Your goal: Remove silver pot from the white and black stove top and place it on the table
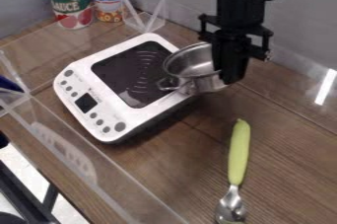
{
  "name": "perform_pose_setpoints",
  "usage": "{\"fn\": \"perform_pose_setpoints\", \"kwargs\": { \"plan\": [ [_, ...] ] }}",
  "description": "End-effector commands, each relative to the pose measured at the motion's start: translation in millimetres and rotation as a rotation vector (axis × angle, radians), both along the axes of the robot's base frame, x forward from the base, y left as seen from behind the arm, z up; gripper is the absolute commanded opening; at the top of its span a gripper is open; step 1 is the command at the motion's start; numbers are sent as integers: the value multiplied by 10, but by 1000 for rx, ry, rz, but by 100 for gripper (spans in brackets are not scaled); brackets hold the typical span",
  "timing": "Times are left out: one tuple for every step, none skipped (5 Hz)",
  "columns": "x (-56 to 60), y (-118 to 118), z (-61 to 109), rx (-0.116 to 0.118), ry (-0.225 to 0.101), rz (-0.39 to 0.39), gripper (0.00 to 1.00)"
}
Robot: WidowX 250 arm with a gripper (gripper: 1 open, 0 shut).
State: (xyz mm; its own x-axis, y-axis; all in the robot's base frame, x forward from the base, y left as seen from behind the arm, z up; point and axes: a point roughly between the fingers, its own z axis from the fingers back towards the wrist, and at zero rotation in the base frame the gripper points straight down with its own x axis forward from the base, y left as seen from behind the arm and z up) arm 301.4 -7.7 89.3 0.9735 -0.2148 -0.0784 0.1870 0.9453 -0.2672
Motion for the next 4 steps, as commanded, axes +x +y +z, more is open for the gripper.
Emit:
{"fn": "perform_pose_setpoints", "kwargs": {
  "plan": [
    [105, -56, 20, -23, -34, 6, 0],
    [184, -134, -75, -32, -32, 2, 0],
    [234, -221, -152, -49, -32, 0, 0],
    [267, -290, -207, -64, -40, 2, 100]
  ]
}}
